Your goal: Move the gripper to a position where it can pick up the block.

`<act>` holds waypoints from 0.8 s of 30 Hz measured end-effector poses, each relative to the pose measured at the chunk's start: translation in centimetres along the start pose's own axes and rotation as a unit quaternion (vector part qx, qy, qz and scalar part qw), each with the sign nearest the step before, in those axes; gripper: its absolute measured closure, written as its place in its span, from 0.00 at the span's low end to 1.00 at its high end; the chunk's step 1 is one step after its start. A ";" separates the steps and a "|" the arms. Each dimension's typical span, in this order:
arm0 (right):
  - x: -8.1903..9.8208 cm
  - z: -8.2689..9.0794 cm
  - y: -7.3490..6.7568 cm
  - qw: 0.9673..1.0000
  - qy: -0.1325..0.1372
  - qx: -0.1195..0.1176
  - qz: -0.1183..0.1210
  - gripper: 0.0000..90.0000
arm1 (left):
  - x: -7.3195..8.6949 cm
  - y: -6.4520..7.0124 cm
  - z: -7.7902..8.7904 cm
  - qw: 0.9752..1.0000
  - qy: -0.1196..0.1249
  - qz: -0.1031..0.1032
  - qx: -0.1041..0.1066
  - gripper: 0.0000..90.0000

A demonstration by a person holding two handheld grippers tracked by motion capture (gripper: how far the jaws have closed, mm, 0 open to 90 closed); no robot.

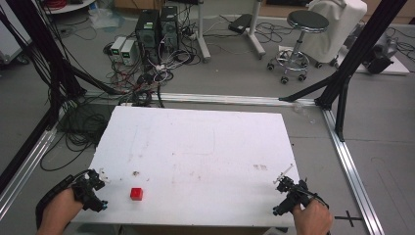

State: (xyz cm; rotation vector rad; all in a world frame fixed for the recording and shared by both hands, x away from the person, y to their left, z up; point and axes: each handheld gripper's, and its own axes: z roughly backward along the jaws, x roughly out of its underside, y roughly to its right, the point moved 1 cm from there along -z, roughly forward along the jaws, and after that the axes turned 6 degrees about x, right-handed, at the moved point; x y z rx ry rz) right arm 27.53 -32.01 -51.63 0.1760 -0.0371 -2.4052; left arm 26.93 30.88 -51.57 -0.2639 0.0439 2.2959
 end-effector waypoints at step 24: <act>-0.1 0.3 -0.1 1.000 0.008 0.000 0.002 0.02 | 0.0 0.0 0.2 1.000 0.002 0.004 -0.006 0.21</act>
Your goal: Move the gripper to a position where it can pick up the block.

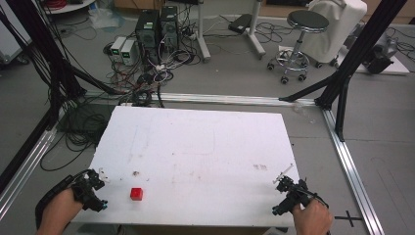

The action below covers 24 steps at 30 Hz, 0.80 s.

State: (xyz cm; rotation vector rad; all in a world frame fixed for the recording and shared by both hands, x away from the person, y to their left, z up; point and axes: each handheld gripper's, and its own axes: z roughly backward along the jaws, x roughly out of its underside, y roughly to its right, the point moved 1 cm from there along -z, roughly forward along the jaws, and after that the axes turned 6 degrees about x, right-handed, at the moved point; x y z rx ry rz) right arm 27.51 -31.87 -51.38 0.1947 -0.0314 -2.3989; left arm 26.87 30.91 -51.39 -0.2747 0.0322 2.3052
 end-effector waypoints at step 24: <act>0.5 0.0 0.2 1.000 0.012 -0.010 -0.008 0.02 | -0.3 1.0 0.7 0.999 0.019 -0.041 0.005 0.21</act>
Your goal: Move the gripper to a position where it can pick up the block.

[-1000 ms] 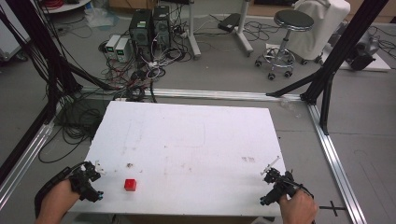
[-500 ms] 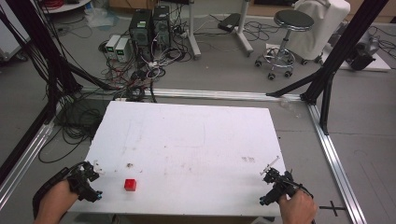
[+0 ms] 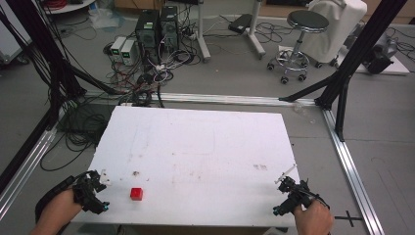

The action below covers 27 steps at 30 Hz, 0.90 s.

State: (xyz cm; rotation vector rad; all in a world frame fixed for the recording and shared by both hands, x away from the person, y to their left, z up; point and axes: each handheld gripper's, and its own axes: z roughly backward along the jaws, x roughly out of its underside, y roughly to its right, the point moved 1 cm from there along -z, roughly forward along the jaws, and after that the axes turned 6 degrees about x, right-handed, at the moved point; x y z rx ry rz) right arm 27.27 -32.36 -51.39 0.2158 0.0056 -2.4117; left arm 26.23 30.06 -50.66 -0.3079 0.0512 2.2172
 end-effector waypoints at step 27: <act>-0.9 0.0 -0.9 1.000 0.007 -0.005 0.015 0.02 | -2.1 -1.5 1.6 0.991 -0.014 -0.133 -0.009 0.21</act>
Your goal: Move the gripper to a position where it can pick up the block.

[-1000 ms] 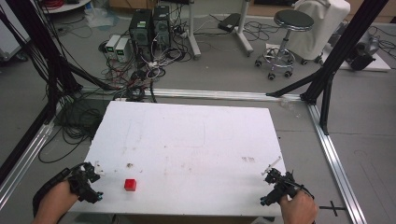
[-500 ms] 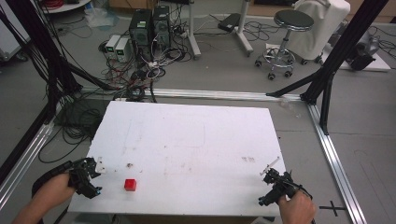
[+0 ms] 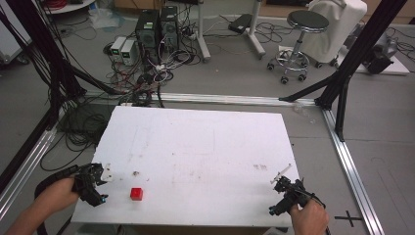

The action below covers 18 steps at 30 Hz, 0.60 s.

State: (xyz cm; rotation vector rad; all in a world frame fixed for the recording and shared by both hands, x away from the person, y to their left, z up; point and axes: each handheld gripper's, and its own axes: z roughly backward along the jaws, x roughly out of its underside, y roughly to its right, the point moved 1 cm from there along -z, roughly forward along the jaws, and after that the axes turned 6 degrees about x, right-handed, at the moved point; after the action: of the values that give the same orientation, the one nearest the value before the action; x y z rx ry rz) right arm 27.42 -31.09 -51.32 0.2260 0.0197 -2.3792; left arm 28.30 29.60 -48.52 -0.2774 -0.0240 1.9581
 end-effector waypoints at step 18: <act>0.2 0.2 0.1 1.000 0.012 -0.005 -0.004 0.02 | -3.2 -0.1 0.7 0.996 -0.012 -0.091 0.019 0.24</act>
State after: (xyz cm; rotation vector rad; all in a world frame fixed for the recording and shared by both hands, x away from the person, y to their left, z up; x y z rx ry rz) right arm 27.31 -31.28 -51.10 0.2510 0.0440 -2.3841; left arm 29.46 26.84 -47.24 -0.2179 -0.0269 1.7796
